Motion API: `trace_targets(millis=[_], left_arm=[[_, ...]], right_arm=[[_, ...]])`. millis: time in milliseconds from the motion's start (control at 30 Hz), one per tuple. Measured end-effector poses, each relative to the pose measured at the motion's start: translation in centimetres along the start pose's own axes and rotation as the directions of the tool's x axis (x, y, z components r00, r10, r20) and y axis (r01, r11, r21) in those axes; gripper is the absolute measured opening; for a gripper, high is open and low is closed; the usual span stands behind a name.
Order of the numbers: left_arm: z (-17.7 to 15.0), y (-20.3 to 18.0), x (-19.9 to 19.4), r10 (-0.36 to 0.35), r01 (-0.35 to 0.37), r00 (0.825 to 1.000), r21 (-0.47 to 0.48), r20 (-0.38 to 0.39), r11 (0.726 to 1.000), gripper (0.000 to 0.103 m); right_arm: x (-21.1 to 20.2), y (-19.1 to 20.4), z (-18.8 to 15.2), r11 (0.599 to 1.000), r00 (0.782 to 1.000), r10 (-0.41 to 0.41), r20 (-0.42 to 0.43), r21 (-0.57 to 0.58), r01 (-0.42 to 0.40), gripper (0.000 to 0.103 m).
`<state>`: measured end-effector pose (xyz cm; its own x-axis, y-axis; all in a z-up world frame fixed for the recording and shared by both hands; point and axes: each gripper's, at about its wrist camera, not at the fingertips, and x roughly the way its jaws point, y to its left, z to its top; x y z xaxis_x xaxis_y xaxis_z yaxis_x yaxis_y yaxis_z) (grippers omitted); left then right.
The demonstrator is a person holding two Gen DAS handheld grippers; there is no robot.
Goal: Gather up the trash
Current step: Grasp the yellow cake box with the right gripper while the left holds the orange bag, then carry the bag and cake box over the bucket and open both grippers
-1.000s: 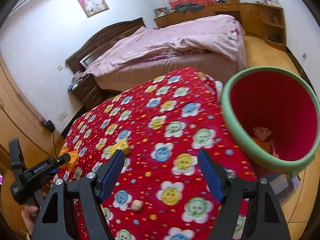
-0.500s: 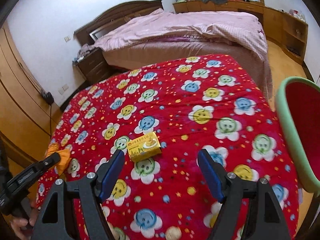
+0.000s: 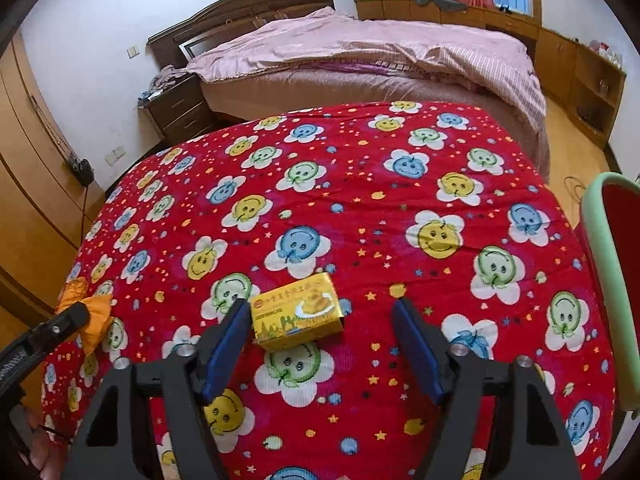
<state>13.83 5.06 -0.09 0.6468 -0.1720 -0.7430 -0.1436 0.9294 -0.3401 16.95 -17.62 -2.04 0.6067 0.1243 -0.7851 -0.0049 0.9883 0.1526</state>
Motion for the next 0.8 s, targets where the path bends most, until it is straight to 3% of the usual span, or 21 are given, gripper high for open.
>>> trace_targets(millis=[67,400,800], left_arm=[[-0.1,-0.1,-0.3,-0.003,0.003,1.0,0.004,0.008,1.0,0.032],[-1.0,-1.4,-3.0,-0.048,0.047,0.998,0.024,0.032,0.999,0.032],[-2.1,-5.4,-6.5,-0.142,0.136,0.988,0.102,0.053,0.985,0.032]], right_arm=[[-0.1,0.0,-0.1,0.999,0.999,-0.047,0.015,-0.018,0.047,0.046],[-1.8,-1.6,-0.5,1.0,1.0,-0.018,0.006,0.023,0.018,0.045],[-9.8,-3.4,-2.2,0.996,0.992,0.032,0.118,0.074,-0.041,0.045]])
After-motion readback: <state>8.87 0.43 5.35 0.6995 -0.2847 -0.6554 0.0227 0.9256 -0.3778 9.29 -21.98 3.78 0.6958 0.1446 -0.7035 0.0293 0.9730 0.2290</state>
